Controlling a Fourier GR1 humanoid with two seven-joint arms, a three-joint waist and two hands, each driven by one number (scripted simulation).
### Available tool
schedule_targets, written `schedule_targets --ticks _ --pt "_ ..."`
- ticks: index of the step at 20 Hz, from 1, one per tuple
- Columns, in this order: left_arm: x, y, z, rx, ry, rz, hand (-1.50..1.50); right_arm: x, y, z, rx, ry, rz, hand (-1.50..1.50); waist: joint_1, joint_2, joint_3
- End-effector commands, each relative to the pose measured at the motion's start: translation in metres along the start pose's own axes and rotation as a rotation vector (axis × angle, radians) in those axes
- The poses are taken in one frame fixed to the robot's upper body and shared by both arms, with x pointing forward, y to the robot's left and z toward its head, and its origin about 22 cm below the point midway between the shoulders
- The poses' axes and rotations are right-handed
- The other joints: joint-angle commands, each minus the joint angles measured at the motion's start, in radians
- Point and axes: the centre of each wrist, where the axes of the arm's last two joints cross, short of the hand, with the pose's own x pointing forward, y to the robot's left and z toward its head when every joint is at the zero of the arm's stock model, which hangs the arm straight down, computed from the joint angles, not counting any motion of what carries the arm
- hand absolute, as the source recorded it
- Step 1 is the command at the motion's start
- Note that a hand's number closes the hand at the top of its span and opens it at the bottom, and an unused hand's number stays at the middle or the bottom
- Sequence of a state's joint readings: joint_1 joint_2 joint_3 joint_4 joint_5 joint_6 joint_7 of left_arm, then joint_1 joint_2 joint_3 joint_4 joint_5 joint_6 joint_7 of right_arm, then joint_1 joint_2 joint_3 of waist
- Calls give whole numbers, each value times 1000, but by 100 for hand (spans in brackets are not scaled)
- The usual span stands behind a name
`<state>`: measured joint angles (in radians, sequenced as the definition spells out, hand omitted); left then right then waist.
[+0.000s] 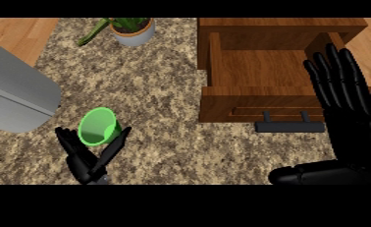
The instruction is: Pick up the cup, place it into the drawer and close the drawer
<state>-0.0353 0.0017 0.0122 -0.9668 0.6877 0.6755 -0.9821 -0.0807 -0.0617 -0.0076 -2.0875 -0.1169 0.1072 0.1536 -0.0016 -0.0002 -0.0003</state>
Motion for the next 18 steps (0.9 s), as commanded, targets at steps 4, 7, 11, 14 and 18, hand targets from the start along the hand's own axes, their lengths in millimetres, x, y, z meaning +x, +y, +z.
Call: schedule_targets --ticks 4,7,11,14,18 --pt "-9 1 -13 -11 -28 54 -150 -8 -11 -12 -15 2 -5 -150 1 1 0" --pt "-15 4 -13 -7 -19 94 -150 23 4 0 5 2 -2 -150 -1 0 0" --pt "-13 -3 -13 -15 -11 116 -150 11 -5 3 -7 4 -1 -150 1 0 0" --pt "-27 -5 -11 -27 -8 176 -150 5 -3 -10 1 -2 -2 -150 -1 1 0" --pt "-28 -4 1 -113 -5 253 -150 14 1 -16 -1 -5 -23 -150 0 1 -1"
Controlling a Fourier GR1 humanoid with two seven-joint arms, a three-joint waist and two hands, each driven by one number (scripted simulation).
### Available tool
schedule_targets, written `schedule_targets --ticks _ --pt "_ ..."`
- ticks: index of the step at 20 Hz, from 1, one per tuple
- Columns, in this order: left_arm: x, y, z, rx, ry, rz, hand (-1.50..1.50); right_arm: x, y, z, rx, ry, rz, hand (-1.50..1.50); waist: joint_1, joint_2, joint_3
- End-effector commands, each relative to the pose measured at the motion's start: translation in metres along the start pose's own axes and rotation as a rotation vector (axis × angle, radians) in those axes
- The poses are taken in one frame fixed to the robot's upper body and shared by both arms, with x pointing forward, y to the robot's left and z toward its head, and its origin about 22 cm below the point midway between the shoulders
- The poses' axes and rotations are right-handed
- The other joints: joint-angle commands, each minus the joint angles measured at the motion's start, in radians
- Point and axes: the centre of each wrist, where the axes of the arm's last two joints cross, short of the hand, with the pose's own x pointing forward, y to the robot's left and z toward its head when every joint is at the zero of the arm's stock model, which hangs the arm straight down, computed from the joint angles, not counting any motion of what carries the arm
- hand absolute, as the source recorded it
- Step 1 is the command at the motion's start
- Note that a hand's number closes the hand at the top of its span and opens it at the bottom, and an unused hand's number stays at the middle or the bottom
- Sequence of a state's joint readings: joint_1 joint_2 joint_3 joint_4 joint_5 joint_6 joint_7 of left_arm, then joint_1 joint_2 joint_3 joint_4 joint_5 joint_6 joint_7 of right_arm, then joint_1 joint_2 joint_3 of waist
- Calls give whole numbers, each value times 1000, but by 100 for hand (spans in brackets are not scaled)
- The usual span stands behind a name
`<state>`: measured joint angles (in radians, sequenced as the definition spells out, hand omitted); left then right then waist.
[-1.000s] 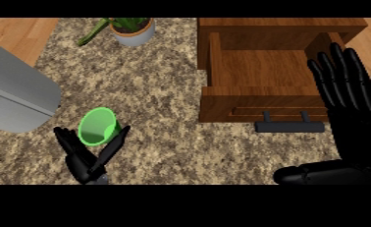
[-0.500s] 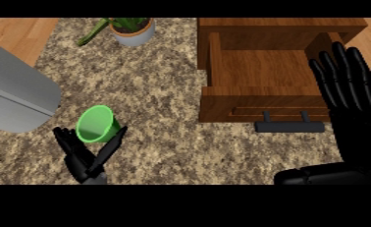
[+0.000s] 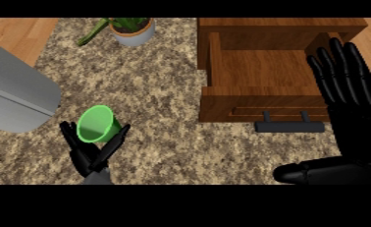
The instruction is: Pick up the cup, place it into the drawer and close the drawer
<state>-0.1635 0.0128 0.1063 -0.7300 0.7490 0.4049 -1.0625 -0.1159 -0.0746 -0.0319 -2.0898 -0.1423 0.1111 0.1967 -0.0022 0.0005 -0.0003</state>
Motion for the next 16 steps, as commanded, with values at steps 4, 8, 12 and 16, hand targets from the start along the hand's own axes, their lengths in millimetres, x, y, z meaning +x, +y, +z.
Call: schedule_targets --ticks 4,8,12,16 --pt "-11 -9 8 -73 -60 123 150 1 -20 -2 -14 -8 15 -150 -5 1 -1" --pt "-6 3 -12 -107 -99 162 150 -24 4 -4 -9 12 4 -150 3 1 0" --pt "-6 -7 -31 -93 -162 101 150 -4 -2 3 10 -7 0 -150 -6 2 -1" --pt "-1 7 -32 -382 -97 139 150 -4 -8 1 -17 -17 -7 -150 -6 2 -1"
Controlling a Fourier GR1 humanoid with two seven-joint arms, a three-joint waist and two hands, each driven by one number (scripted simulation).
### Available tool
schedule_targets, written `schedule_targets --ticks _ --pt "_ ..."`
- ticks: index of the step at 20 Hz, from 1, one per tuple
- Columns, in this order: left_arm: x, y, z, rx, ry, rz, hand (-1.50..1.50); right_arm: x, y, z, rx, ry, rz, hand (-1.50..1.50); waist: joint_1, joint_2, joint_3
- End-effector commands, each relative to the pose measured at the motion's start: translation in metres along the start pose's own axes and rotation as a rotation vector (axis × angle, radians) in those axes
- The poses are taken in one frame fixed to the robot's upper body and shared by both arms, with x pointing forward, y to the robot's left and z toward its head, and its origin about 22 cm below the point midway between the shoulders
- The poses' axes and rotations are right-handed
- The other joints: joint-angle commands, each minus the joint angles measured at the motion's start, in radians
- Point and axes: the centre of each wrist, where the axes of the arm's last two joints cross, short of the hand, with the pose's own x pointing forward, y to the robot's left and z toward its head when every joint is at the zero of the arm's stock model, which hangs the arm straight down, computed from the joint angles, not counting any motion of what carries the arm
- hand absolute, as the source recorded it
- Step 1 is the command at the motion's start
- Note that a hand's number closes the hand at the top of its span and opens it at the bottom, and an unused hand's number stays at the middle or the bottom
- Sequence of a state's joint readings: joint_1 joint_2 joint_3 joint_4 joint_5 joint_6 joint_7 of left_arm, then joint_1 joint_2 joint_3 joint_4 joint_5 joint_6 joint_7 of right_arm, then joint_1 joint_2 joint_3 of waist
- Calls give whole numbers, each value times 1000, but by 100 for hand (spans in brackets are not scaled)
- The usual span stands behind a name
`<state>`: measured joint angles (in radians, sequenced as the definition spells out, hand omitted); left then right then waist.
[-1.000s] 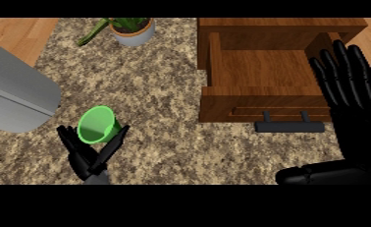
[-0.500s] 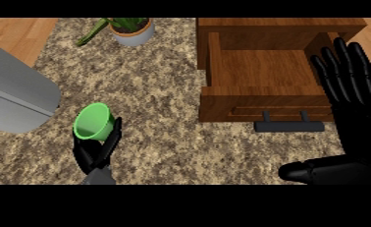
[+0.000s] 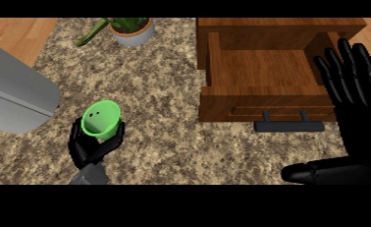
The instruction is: Pick up the cup, place it into the drawer and close the drawer
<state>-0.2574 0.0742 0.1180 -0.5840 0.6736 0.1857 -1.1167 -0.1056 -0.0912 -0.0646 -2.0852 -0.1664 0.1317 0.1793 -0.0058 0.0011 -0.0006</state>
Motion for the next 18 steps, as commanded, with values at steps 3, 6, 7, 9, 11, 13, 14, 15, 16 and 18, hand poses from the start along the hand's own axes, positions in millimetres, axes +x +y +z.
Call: schedule_targets --ticks 3,6,7,9,11,13,14,15,16,18 --pt "13 -2 -31 -469 53 105 150 3 7 -6 7 -9 -8 -150 -9 0 -1" --pt "16 1 -34 -497 -1 139 150 3 -3 4 6 18 -14 -150 -1 -1 0" --pt "15 6 -42 -497 -27 137 150 14 0 -9 3 1 -1 -150 -2 1 -1" --pt "18 13 -43 -530 -37 154 150 1 -2 -1 -12 3 11 -150 1 0 0" --pt "29 -5 -55 -559 -58 222 150 -2 11 8 -6 8 -10 -150 3 -2 0" --pt "38 -25 -51 -620 -60 239 150 6 -6 12 0 13 3 -150 7 -5 1" --pt "41 -17 -46 -629 -68 253 150 7 -8 -4 -11 12 1 -150 14 -4 1" --pt "46 -26 -51 -660 -74 256 150 0 -3 12 -14 15 3 -150 9 -4 1" --pt "63 -19 -66 -714 -71 226 150 7 5 1 -26 2 2 -150 19 -7 2" --pt "74 -57 -68 -732 -77 237 150 13 1 2 -33 17 -3 -150 13 -6 2"
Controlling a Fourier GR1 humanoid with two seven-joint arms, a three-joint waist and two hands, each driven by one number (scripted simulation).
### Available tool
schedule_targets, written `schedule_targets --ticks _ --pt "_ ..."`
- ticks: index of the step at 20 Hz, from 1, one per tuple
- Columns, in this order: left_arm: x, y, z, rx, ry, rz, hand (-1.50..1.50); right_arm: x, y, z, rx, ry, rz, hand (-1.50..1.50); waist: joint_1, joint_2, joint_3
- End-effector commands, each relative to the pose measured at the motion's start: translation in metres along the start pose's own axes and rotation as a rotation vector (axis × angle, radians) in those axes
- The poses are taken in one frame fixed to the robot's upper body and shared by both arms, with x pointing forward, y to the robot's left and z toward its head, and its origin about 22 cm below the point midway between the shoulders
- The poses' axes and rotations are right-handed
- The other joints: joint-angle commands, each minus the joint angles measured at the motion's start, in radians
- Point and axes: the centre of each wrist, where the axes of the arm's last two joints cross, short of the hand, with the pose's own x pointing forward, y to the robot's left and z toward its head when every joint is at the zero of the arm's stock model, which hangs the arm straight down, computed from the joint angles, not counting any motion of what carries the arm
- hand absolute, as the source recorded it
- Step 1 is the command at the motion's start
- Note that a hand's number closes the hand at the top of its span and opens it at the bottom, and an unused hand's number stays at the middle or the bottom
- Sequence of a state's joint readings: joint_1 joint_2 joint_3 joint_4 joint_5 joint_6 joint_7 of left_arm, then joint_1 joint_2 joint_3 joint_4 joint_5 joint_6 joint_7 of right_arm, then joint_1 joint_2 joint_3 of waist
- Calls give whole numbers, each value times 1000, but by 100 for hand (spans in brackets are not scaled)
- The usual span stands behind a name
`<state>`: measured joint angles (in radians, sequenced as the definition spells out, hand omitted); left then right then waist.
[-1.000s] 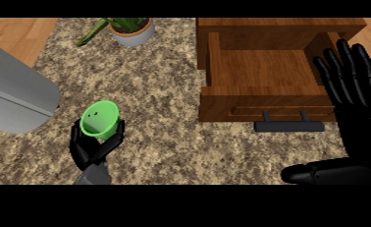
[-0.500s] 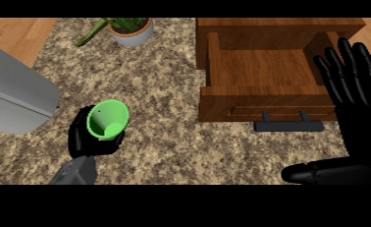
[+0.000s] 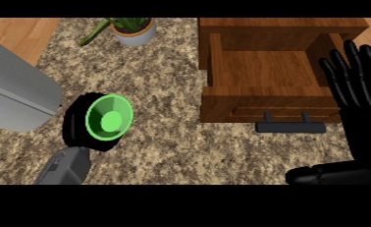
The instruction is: Pick up the cup, place it into the drawer and close the drawer
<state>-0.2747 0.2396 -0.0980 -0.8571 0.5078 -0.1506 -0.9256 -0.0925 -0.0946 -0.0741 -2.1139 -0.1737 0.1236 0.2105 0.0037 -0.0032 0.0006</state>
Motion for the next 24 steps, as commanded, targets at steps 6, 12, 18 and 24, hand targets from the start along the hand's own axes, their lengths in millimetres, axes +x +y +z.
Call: schedule_targets --ticks 6,12,18,24 --pt "48 -86 -63 -161 -34 73 150 -8 -10 -5 -6 5 1 -150 1 1 0" --pt "93 -130 -109 -153 -47 88 150 -12 -15 7 -4 11 8 -150 -9 2 0" --pt "113 -179 -144 -188 -57 64 150 -4 -8 -2 -8 -11 5 -150 -12 2 0" --pt "131 -195 -178 -197 -66 -5 150 7 -4 4 -2 -3 16 -150 -13 3 -1"
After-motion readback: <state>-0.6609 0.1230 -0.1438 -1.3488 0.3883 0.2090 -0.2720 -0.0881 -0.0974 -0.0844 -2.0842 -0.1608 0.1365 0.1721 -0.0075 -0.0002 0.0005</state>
